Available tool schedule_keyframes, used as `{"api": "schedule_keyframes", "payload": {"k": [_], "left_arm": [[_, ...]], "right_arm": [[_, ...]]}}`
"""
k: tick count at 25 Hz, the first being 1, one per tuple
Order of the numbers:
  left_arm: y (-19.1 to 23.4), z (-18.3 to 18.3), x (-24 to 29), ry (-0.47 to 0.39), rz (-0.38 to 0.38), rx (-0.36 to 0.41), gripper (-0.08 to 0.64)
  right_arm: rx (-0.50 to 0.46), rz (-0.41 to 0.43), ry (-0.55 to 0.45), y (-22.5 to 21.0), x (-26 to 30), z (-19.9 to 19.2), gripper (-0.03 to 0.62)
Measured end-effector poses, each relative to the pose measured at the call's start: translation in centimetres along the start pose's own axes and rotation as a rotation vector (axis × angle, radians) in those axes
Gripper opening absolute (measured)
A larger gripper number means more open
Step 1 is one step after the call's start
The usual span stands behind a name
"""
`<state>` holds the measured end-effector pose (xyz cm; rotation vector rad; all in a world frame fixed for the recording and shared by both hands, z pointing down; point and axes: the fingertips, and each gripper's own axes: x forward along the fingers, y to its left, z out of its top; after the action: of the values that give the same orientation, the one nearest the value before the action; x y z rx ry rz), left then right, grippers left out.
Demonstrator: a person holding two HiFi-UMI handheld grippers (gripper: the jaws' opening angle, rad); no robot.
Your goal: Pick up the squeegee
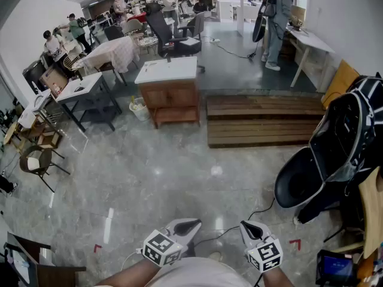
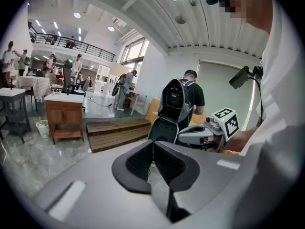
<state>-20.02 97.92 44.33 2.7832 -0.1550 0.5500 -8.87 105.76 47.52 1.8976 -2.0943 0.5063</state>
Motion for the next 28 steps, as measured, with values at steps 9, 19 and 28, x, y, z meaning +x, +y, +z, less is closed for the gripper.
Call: {"api": "schedule_keyframes", "payload": {"k": [9,19,28], "left_arm": [[12.3,2.9,2.0,-0.073,0.057,-0.041,0.012],[29.5,10.8,2.9,-0.118,0.028,-0.003,0.027],[43.1,13.7,2.2,-0.165,0.155,-0.082,0.058]], "right_arm": [[-0.076,0.034,0.025,-2.8,11.5,5.0,0.002],[-0.099,0.036,0.023,-4.2,29.6,15.9,0.005],[-0.156,0.148,0.008,-3.7,43.6,23.3,0.063]]}}
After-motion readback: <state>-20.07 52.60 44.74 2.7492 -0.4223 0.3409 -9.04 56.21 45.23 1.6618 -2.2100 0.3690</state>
